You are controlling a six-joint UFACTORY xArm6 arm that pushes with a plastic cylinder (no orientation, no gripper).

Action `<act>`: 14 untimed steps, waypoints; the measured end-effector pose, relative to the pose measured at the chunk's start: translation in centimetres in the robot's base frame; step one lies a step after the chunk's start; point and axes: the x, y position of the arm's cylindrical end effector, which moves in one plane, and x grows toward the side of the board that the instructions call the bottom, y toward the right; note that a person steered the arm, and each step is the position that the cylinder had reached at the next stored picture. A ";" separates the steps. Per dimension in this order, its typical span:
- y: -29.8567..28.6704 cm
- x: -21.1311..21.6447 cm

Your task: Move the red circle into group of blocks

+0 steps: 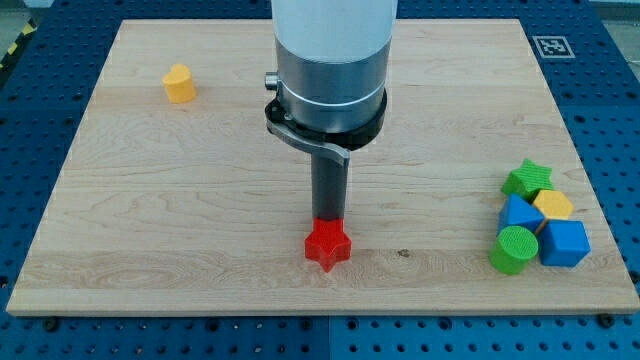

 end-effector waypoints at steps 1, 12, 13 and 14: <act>0.1 0.0; 10.6 -14.2; 11.2 -14.2; 10.2 -14.3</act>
